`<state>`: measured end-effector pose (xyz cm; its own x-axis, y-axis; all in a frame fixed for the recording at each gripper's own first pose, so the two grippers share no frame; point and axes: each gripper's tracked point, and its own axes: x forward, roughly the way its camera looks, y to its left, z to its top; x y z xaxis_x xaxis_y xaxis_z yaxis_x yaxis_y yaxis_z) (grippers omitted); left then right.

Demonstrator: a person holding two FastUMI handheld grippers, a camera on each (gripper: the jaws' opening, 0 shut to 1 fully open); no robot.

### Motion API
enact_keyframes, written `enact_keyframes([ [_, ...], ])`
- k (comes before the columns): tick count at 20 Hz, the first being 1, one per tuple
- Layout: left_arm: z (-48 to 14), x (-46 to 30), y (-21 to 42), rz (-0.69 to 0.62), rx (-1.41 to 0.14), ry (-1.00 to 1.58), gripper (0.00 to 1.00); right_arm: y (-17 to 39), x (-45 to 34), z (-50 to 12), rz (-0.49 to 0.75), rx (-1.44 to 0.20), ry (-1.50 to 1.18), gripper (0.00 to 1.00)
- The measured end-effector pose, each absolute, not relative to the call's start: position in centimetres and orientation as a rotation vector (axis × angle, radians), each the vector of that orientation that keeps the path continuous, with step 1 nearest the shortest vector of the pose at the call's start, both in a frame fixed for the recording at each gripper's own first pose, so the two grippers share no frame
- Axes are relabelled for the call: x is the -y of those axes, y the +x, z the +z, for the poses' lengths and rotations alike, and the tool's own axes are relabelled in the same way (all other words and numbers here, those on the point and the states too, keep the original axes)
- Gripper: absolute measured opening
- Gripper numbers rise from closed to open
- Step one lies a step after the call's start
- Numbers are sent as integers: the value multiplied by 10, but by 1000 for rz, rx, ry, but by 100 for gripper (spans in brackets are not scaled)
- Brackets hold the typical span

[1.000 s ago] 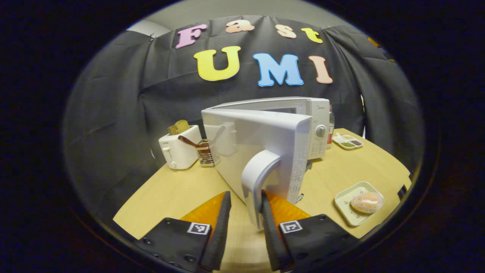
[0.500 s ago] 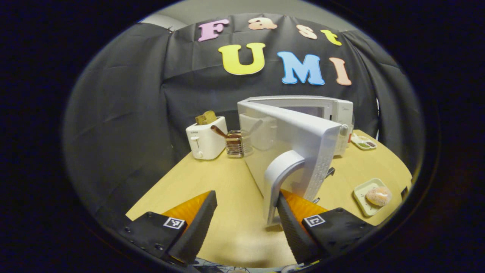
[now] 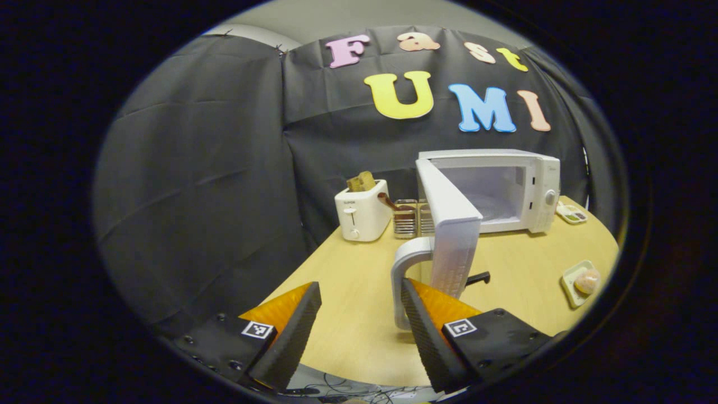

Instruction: Open the microwave oven with the left hand, put the food in, and close the microwave oven.

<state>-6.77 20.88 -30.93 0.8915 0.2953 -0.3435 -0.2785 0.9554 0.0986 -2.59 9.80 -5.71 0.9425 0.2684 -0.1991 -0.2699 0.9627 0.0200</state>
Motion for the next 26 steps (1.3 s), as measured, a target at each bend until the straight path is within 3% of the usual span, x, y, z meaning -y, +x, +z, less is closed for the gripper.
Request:
enact_keyframes([
  [7,-280,-192,-82,290,-325,73,95,-31,-88,-77,308,-193,-75,98],
  [16,-182,-121,-101,274,-255,80,98,-45,-27,-229,390,-396,-213,99],
  [23,-87,-58,-93,223,-137,53,100,-43,-33,-323,479,-513,-260,99],
  [25,-67,-45,-89,195,-108,45,94,-41,-38,-345,492,-545,-276,99],
  [26,-59,-39,-87,180,-96,50,100,-40,-43,-354,497,-555,-280,99],
])
